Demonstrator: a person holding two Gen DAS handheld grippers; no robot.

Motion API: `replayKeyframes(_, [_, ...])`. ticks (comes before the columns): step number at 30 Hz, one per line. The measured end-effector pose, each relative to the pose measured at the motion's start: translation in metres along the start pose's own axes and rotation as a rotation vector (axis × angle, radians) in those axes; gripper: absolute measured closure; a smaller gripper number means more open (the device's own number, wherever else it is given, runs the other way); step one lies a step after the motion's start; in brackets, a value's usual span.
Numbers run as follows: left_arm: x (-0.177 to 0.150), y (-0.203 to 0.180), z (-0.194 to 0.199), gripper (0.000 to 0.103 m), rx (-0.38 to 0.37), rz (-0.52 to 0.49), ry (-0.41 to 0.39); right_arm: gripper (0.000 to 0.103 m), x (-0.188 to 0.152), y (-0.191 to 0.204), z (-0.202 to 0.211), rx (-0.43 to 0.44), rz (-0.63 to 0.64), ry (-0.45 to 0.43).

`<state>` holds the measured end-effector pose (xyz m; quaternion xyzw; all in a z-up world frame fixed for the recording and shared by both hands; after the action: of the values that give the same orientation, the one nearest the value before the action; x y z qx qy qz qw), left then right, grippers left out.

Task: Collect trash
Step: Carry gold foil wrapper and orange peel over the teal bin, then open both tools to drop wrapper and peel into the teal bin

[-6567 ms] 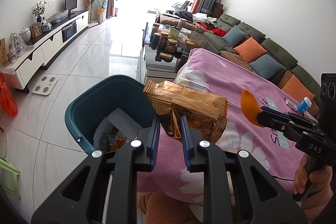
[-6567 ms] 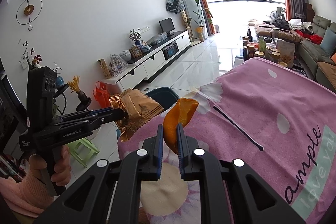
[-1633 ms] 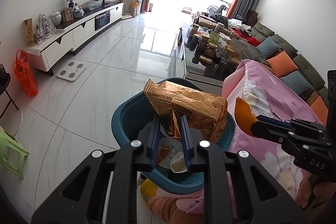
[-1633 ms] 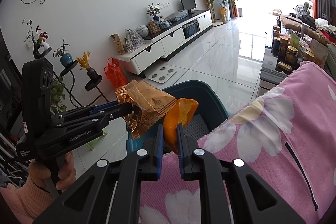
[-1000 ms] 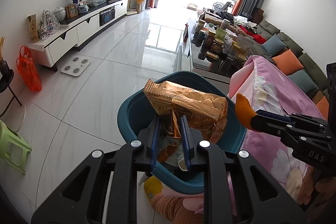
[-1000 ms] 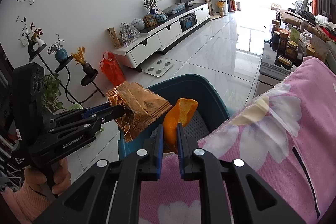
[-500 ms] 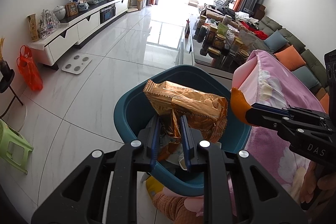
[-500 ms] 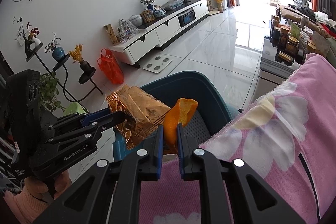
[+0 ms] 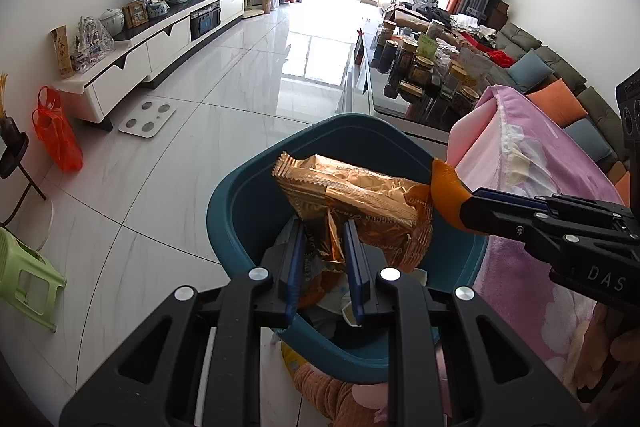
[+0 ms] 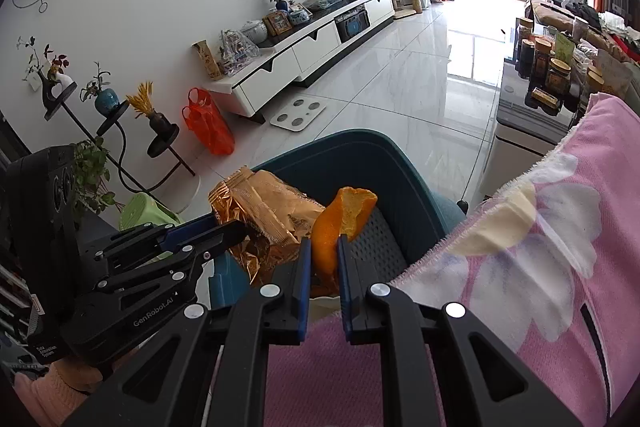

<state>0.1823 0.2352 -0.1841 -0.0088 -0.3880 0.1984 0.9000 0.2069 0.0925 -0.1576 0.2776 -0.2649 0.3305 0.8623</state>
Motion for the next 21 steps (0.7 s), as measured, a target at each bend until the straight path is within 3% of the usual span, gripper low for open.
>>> replayKeyframes(18, [-0.002, -0.011, -0.021, 0.082, -0.015, 0.000, 0.031, 0.088, 0.000, 0.000, -0.009, -0.004, -0.017, 0.036])
replayKeyframes(19, [-0.003, -0.012, -0.023, 0.081, -0.021, -0.001, 0.037, 0.088, 0.000, 0.000, -0.009, -0.004, -0.018, 0.035])
replayKeyframes(21, [-0.005, -0.014, -0.027, 0.069, -0.028, 0.001, 0.047, 0.086, 0.001, -0.001, -0.008, -0.005, -0.024, 0.031])
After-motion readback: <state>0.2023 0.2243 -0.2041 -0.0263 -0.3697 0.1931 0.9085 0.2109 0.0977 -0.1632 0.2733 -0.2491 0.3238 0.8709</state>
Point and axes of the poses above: each gripper's, at about its wrist camera, not at the fingertips, and z roughly against the way its jaws point, y to its left, x to its top, the point moved 10 cm from there along -z, roughly the way its jaws point, and after that the axes turned 4 degrees about -y, right-handed, at the moved point
